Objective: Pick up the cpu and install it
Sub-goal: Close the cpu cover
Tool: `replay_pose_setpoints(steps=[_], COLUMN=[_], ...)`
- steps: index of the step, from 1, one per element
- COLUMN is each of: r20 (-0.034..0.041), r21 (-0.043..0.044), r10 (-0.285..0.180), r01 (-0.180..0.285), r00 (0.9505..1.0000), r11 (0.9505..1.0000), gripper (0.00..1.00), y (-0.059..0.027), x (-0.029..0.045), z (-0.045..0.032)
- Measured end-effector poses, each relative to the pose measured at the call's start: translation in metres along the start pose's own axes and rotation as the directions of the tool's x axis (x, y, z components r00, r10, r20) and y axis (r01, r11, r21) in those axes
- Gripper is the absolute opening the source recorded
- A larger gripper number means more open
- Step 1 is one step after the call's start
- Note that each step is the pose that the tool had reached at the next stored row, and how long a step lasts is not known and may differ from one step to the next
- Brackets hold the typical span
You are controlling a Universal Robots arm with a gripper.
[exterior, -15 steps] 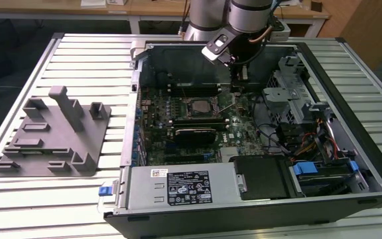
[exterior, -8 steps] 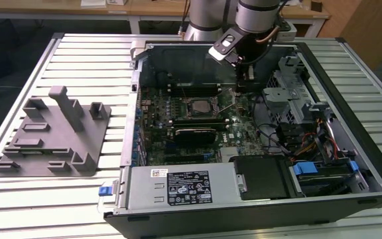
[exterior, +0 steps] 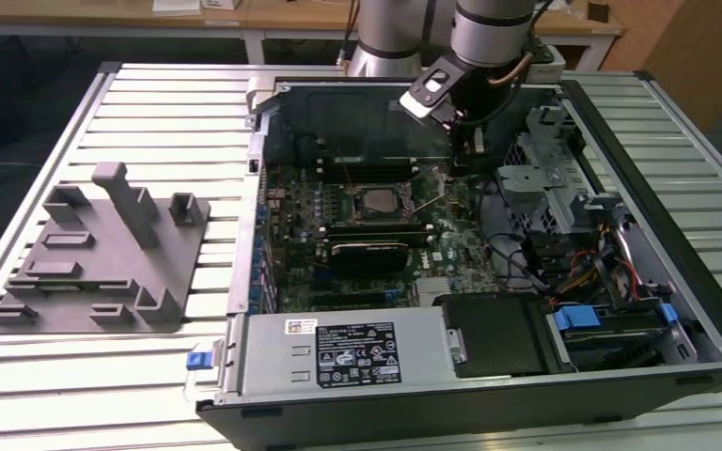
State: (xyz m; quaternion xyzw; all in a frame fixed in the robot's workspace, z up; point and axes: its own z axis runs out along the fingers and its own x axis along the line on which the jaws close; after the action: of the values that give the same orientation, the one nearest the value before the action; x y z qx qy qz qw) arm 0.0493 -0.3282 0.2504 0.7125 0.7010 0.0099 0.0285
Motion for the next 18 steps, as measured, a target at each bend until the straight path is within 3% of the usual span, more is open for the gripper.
replay_pose_setpoints(steps=[8,18], r20=[0.0005,0.0005], r21=[0.0002,0.0002], r10=[0.011,0.012], r01=[-0.011,-0.012], r00=[0.9999,0.9999], r11=[0.9999,0.9999], gripper=[0.11,0.11], y=[-0.0001,-0.0032], x=[0.0003,0.0003], z=[0.0094,0.0098])
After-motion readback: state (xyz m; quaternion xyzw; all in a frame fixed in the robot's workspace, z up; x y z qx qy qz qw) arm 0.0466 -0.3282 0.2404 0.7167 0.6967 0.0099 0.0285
